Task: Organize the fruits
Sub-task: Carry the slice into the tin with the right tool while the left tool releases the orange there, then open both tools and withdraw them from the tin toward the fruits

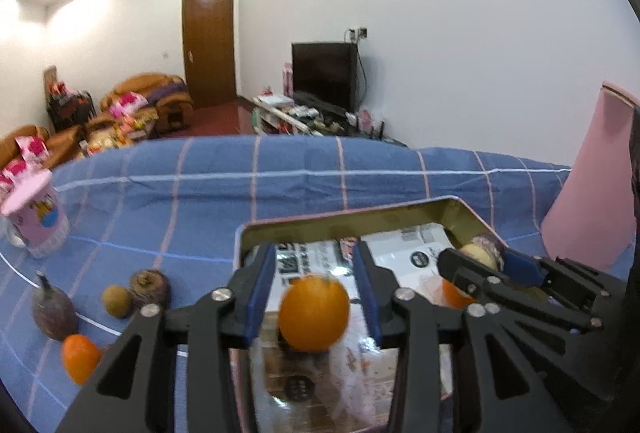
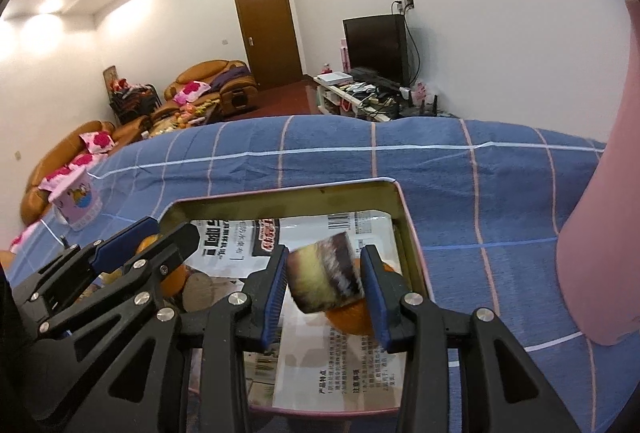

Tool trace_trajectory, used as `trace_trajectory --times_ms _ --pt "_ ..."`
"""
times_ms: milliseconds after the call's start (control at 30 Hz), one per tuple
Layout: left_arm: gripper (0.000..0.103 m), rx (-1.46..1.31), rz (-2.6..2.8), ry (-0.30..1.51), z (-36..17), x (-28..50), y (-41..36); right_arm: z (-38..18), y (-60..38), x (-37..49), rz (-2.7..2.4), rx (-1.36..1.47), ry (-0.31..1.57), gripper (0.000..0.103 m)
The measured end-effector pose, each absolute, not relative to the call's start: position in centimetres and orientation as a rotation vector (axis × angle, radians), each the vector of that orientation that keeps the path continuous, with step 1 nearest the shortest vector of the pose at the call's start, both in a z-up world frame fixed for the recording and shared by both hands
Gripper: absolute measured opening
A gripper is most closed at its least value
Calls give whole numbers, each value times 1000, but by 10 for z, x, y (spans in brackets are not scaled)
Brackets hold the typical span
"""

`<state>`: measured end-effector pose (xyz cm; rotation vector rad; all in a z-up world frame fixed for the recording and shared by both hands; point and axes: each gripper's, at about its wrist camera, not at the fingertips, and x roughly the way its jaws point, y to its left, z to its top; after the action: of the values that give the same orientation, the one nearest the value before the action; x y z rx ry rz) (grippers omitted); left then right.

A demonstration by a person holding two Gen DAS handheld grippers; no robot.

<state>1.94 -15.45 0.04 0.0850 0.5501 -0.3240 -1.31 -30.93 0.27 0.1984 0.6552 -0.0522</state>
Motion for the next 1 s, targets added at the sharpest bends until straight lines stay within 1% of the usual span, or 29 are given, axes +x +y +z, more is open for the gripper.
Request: trace_trajectory --times_ms 33,100,133,200,233,267,300,333,433,533,600,633,667,833,1000 --pt "55 92 -304 533 2 18 -153 3 -311 -13 -47 212 653 40" --pt "71 88 -277 502 6 15 -148 4 -314 -15 -33 243 643 41" --pt "75 75 -267 487 8 14 -144 5 -315 -17 -30 253 640 42" --pt "90 44 -260 470 10 13 -138 6 -320 -19 -20 289 632 45" --pt "92 24 -251 461 12 13 -133 6 -321 -19 -14 304 629 50" --pt "97 8 -245 451 15 14 -129 7 -324 -20 -11 323 621 55" --pt "102 -8 -245 443 17 14 -126 8 -325 -22 -1 339 609 56" --pt "103 -22 -248 437 18 14 -123 10 -326 -23 7 347 600 59" --pt "103 -55 -249 421 23 12 -112 19 -328 -32 10 358 538 67" --pt "103 -56 -204 401 27 11 -102 34 -330 -53 -91 339 418 70" --pt "103 -61 -186 395 27 12 -94 39 -334 -64 -179 326 348 82" --pt "103 -58 -177 398 26 14 -91 41 -336 -68 -207 328 329 90" --pt "103 -53 -169 403 25 15 -90 41 -340 -73 -245 345 300 92" --pt "103 7 -139 410 18 13 -87 35 -348 -75 -272 400 314 92" --pt "103 83 -115 399 13 7 -91 33 -338 -75 -290 351 339 93"
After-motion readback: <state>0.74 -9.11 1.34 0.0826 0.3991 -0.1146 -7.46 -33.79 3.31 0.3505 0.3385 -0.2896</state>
